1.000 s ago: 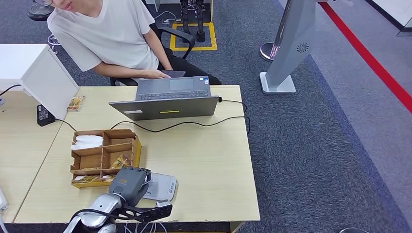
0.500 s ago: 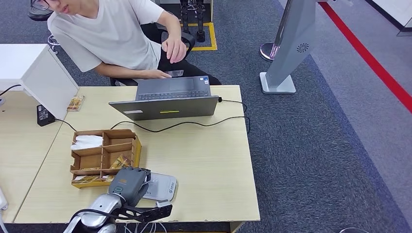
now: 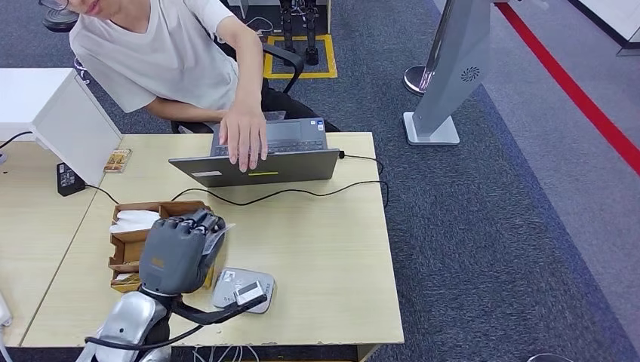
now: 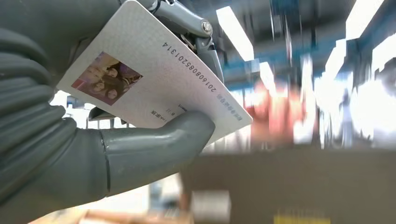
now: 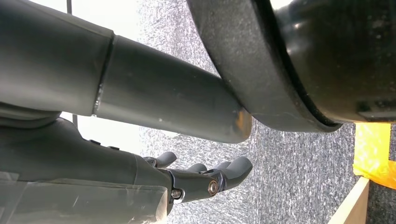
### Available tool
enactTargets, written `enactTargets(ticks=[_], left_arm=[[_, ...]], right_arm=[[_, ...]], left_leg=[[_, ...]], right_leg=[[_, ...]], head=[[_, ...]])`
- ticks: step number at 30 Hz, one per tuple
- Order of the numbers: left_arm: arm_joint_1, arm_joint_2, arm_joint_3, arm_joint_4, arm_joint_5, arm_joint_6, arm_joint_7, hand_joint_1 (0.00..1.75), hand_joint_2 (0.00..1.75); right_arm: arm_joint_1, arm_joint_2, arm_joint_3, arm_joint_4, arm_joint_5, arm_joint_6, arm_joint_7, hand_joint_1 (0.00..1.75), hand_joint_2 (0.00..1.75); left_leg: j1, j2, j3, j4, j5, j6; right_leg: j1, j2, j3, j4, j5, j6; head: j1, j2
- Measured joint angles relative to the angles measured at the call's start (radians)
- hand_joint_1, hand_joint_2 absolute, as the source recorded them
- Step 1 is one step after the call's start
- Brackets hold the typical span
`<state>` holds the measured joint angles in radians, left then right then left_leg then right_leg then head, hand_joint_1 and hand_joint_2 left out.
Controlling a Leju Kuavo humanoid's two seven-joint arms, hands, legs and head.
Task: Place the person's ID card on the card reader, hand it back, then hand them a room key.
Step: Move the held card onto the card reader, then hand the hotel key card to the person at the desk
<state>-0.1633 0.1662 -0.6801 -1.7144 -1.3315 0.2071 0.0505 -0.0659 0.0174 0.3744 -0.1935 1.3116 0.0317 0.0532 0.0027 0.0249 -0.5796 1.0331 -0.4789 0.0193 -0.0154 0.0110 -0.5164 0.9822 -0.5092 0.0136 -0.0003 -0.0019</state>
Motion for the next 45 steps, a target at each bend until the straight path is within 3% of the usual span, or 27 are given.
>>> enactTargets(ticks=[11, 19, 29, 36, 40, 45], left_arm=[[0.001, 0.0, 0.048, -0.082, -0.009, 0.063, -0.029, 1.75, 1.75], [-0.025, -0.001, 0.115, -0.085, -0.047, 0.1, 0.011, 1.75, 1.75], [-0.033, -0.002, 0.141, -0.083, -0.076, 0.109, 0.032, 1.75, 1.75], [-0.149, -0.006, 0.258, 0.06, -0.137, 0.145, 0.074, 1.75, 1.75], [-0.206, -0.008, 0.318, 0.149, -0.14, 0.144, 0.071, 0.0, 1.75], [-0.222, -0.018, 0.345, 0.201, -0.12, 0.117, 0.062, 0.0, 1.75]], right_arm=[[0.0, 0.0, 0.0, 0.0, 0.0, 0.0, -0.001, 0.0, 0.0], [0.001, 0.0, 0.0, 0.0, 0.003, -0.001, -0.002, 0.0, 0.0], [0.0, 0.0, 0.0, 0.0, 0.007, -0.001, -0.004, 0.0, 0.0], [-0.004, -0.002, 0.006, 0.0, 0.026, 0.001, -0.026, 0.0, 0.0], [-0.004, -0.004, 0.011, 0.0, 0.026, 0.001, -0.032, 0.0, 0.0], [-0.005, -0.005, 0.016, 0.0, 0.026, 0.002, -0.031, 0.0, 0.0]], left_leg=[[0.0, 0.0, 0.0, 0.0, 0.0, 0.0], [0.0, 0.0, 0.0, 0.0, 0.0, 0.0], [0.0, 0.0, 0.0, 0.0, 0.0, 0.0], [0.0, 0.0, 0.0, 0.0, 0.002, -0.001], [0.001, 0.0, 0.0, 0.0, 0.003, -0.001], [0.0, 0.0, 0.0, 0.0, 0.002, -0.001]], right_leg=[[0.0, 0.0, 0.0, 0.0, 0.0, 0.0], [0.0, 0.0, -0.001, 0.0, 0.0, 0.0], [0.0, 0.0, -0.001, 0.0, 0.0, 0.0], [0.0, 0.0, 0.0, 0.001, 0.001, 0.0], [0.0, 0.0, 0.0, 0.001, 0.002, 0.0], [0.0, 0.0, 0.0, 0.001, 0.002, 0.0]], head=[[0.0, 0.0], [0.0, 0.0], [0.0, 0.0], [0.0, 0.0], [0.0, 0.0], [0.0, 0.0]])
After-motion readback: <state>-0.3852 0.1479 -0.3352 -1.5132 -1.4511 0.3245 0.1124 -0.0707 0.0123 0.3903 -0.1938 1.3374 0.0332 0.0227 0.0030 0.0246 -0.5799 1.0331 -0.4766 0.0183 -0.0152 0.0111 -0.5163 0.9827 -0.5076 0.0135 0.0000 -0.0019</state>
